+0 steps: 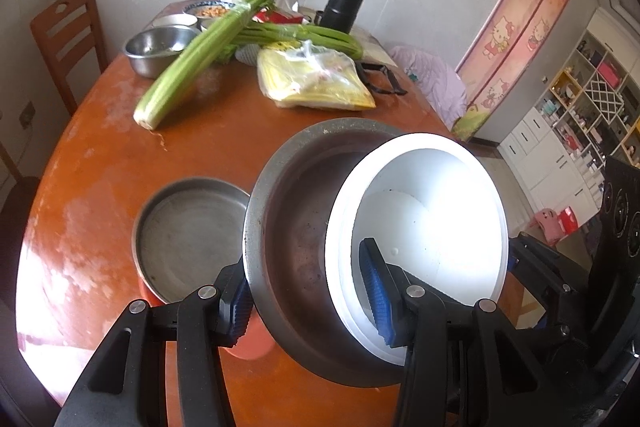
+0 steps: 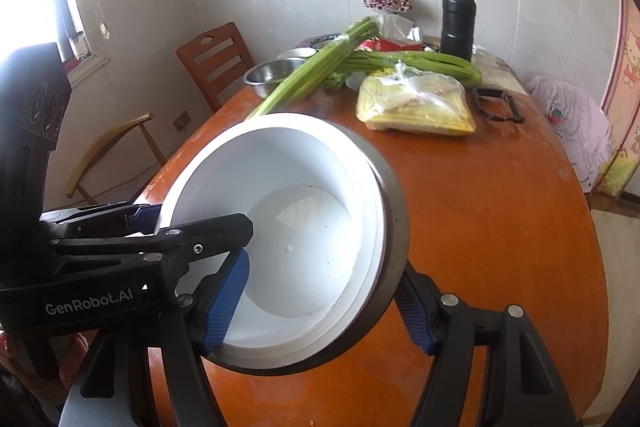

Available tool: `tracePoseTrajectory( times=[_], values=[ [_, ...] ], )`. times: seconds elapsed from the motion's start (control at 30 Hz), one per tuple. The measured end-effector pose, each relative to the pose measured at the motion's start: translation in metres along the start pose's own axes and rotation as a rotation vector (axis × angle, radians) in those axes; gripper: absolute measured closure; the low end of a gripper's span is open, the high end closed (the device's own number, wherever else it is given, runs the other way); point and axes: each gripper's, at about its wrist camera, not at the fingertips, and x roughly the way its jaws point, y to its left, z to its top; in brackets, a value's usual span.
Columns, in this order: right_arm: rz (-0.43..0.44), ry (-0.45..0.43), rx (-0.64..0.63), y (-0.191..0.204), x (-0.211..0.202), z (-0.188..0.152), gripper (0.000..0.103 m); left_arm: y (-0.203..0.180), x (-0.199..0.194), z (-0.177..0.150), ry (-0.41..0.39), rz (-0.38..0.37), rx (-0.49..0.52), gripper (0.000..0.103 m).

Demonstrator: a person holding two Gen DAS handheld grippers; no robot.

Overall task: Organize plates and bowls
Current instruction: 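Carry the steel bowl stack with the left gripper over the pan and plates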

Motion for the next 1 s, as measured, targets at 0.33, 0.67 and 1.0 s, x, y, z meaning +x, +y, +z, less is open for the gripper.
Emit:
tracePoseTrajectory(
  times=[0.33,0.67,1.0],
  values=[
    [0.032,0.0,-0.049,0.031,0.018,0.03,0.033,0.036,-0.014,0.015,-0.029,0.038,-0.032,0.054],
    [0.07,0.017,-0.085,0.051,0.042,0.045,0.033,0.059,-0.016,0.02,-0.034,0.088,-0.068,0.054],
    [0.086,0.067,-0.09,0.054,0.069,0.043,0.033,0.074,0.004,0.016,0.002,0.102,-0.106,0.054]
  ],
)
